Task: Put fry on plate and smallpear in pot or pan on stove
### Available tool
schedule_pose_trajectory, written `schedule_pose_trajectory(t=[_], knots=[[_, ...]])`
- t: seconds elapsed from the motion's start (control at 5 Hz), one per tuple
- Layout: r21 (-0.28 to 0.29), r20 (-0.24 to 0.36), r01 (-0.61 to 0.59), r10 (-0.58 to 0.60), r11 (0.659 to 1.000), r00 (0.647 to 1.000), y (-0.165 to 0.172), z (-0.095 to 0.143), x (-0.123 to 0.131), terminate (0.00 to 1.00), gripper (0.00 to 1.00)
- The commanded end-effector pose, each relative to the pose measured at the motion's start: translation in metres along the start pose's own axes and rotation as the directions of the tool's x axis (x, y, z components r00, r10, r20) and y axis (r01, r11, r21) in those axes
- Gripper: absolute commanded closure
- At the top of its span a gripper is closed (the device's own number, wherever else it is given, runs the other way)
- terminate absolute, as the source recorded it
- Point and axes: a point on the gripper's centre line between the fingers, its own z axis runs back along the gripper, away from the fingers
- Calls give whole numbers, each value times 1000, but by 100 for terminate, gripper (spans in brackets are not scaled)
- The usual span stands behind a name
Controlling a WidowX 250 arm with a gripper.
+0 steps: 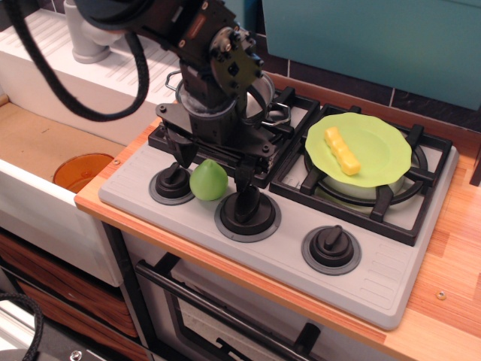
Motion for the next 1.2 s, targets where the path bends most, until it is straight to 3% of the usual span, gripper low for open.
schedule_pose_trajectory(t=[0.0, 0.4, 0.6, 1.0], knots=[[-5, 28, -2, 2, 1000, 1000, 3, -6, 0, 0, 0], [-13, 36, -15, 15, 1000, 999, -1, -18, -5, 0, 0], [-10, 22, -27, 27, 1000, 999, -3, -17, -3, 0, 100], [11, 2, -29, 29, 1000, 1000, -5, -1, 6, 0, 100]])
